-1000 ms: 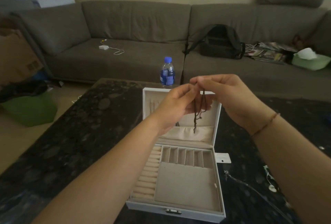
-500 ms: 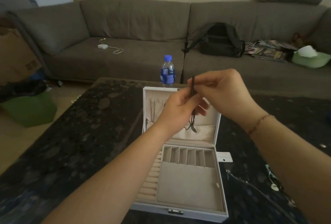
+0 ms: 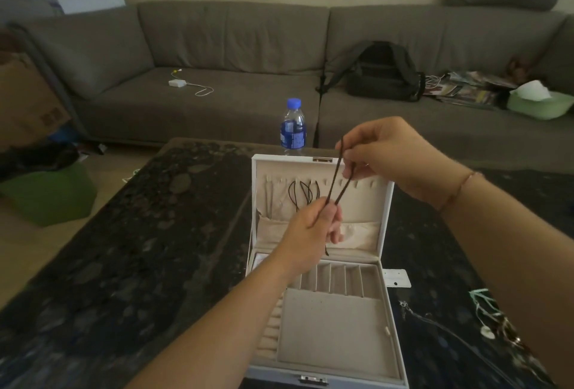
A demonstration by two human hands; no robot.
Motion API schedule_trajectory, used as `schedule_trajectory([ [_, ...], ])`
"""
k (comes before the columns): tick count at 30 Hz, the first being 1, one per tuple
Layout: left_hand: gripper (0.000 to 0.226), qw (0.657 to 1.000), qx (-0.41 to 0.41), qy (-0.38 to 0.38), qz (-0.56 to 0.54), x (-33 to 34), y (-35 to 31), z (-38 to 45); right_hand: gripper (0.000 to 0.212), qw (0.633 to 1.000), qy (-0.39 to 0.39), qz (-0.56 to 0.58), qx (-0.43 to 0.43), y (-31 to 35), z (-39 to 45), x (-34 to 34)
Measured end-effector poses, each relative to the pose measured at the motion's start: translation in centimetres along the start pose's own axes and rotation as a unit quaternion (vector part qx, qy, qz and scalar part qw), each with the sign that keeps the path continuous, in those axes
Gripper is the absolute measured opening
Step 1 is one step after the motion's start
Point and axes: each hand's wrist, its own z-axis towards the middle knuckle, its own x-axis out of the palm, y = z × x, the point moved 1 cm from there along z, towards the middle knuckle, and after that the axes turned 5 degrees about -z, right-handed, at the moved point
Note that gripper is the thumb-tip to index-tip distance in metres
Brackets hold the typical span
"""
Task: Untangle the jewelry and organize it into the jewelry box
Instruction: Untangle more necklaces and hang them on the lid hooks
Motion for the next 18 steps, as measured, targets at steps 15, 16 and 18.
schedule_trajectory([
  [15, 0.016, 0.99, 0.016, -0.053, 0.131, -1.0, 0.3, 3.0, 0.017, 0.972, -0.028, -0.2, -0.123, 3.9, 1.8, -2.0],
  [16, 0.015, 0.989, 0.01, -0.046, 0.143, -1.1, 0.3, 3.1, 0.016, 0.979, -0.024, -0.166, -0.117, 3.8, 1.8, -2.1],
  [18, 0.016, 0.988, 0.007, -0.029, 0.151, -1.1, 0.2, 2.9, 0.017, 0.993, -0.006, -0.069, -0.093, 3.8, 1.7, -2.2],
])
